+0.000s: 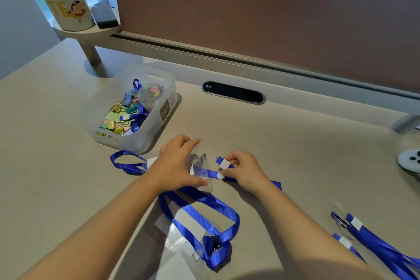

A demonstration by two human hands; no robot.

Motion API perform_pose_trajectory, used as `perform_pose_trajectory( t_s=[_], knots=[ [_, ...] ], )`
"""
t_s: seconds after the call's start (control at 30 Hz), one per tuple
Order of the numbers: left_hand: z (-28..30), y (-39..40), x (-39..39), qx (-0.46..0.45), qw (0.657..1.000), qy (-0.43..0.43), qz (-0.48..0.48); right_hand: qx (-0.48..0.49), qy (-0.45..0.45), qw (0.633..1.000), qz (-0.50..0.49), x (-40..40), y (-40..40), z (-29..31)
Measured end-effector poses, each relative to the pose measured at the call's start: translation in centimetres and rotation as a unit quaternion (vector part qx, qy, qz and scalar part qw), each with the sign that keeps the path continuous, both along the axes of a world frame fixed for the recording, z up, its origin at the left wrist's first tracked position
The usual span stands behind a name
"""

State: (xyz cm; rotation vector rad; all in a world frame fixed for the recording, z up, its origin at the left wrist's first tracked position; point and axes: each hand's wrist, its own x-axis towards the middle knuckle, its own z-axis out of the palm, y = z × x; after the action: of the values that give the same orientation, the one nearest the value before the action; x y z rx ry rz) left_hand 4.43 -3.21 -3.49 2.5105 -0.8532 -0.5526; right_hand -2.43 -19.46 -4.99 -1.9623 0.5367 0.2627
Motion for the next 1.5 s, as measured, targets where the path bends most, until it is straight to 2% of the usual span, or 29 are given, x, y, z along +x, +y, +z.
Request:
perform_pose_trajectory(
  t_s=[0.07,0.2,0.43,0.57,0.67,0.73,0.8,1.03,1.27,1.4,1.5],
  knots=[
    [-0.2,0.5,-0.2,0.005,1.0,-0.004,0.003,-0.041,0.002,0.999,0.035,-0.1,0.6,-0.6],
    [-0.5,0.9,-0.7,0.016,1.0,-0.009,0.007,-0.211,-0.005,0.971,0.112,0.1,0.9,-2.0],
    [-0.9,1.4,-1.0,0.014,1.0,-0.011,0.011,-0.258,0.039,0.959,0.112,0.4,1.7,-2.1],
    [-0.2,2.1,-0.9,-0.001,1.0,-0.006,0.02,-0.213,0.043,0.972,0.084,0.4,1.9,-1.5],
    [1.0,3.1,-0.2,-0.017,0.999,-0.016,0.036,-0.11,0.028,0.992,0.051,1.0,2.2,0.2],
    [2.1,3.8,0.5,-0.029,0.998,-0.023,0.043,-0.051,0.003,0.998,0.023,1.9,2.8,1.8],
    [3.5,4.7,1.6,-0.041,0.997,-0.038,0.051,-0.035,-0.034,0.999,0.006,3.4,3.9,3.6],
    [7.8,9.2,6.4,-0.07,0.988,-0.103,0.088,0.061,-0.144,0.987,-0.036,10.4,8.9,9.1],
    [8.2,13.3,11.0,-0.065,0.984,-0.107,0.124,0.234,-0.161,0.947,-0.149,17.8,12.9,10.7],
    [7.5,14.4,12.5,-0.073,0.985,-0.095,0.121,0.19,-0.12,0.961,-0.164,19.6,14.4,8.5],
    [7.1,15.0,13.1,-0.072,0.987,-0.091,0.112,0.121,-0.072,0.986,-0.087,19.9,15.2,6.9]
  ],
)
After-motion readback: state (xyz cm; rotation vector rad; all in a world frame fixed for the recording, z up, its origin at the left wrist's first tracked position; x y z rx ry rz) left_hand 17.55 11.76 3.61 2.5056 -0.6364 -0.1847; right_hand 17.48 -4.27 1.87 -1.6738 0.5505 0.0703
